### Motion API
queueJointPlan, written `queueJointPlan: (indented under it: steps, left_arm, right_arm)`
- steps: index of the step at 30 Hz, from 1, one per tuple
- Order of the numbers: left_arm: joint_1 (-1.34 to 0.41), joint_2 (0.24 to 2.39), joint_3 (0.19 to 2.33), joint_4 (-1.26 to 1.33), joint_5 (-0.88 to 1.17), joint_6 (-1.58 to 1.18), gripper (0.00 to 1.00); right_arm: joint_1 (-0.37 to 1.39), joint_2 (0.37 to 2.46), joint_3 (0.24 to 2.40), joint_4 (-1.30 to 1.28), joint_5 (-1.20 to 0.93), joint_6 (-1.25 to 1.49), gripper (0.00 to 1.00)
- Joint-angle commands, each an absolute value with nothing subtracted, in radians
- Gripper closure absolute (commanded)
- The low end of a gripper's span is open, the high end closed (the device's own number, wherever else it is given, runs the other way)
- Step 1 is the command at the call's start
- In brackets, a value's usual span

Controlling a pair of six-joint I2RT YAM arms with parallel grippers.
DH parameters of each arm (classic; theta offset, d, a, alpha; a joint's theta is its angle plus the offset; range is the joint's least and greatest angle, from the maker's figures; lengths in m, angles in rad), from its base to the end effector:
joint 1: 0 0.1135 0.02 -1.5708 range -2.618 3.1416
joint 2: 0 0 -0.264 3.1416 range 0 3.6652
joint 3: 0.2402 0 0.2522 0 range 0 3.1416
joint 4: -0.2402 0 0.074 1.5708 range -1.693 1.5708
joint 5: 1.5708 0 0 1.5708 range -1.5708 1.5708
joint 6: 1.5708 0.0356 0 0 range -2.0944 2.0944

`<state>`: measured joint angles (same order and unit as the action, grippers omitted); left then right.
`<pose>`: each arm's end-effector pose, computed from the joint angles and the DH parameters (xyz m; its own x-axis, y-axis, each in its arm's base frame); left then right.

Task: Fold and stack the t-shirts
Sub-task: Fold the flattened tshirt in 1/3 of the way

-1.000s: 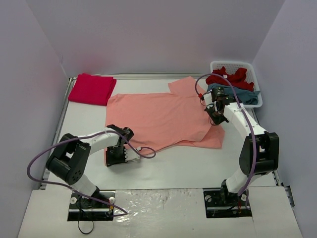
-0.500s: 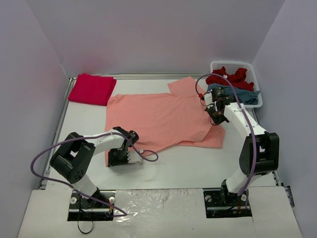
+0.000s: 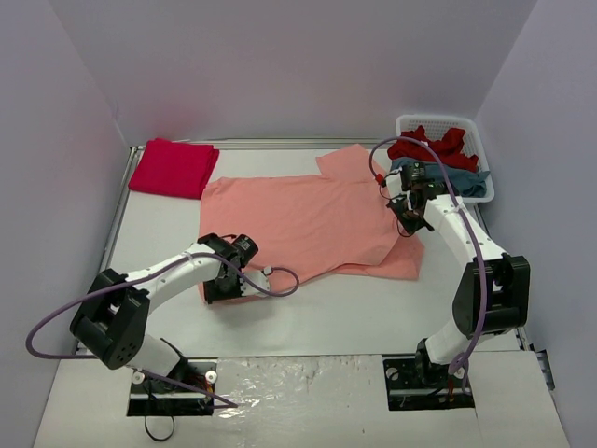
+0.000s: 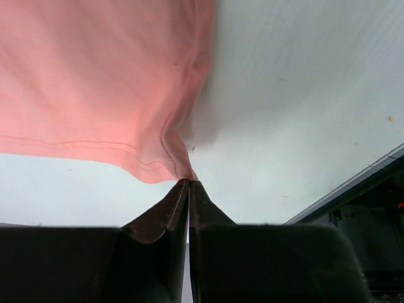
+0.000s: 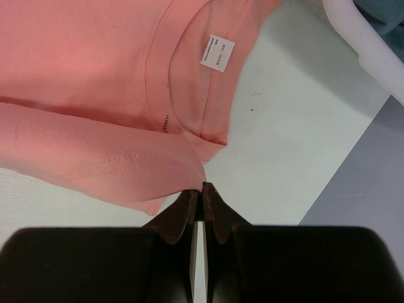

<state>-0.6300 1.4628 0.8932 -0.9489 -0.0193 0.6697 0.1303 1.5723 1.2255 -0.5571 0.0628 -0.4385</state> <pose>0.1910 -0.1384 0.1849 -0.2675 0.9631 -0.0290 0.9621 0.2686 0.0476 0.3363 0.0418 0.2646 -0.6667 -0.5147 -0.5391 -0.4133 0.8572 -0.3073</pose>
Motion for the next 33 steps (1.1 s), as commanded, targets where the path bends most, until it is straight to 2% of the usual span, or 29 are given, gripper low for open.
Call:
queueJointPlan:
  steps: [1,11,33]
  left_arm:
    - [-0.635,1.431,0.925,-0.993,-0.035,0.657,0.98]
    - [-0.632,1.379,0.966,-1.0,-0.071,0.637,0.98]
    - [-0.557,1.255,1.054,-0.925,-0.21,0.572,0.98]
  right_arm:
    - [0.121,1.522,1.218,-0.578,0.058,-0.443,1.0]
    - [0.115,1.49,1.192,-0.578,0.057,-0.454,1.0]
    - [0.112,1.488,1.292,-0.58,0.04,-0.436,1.0]
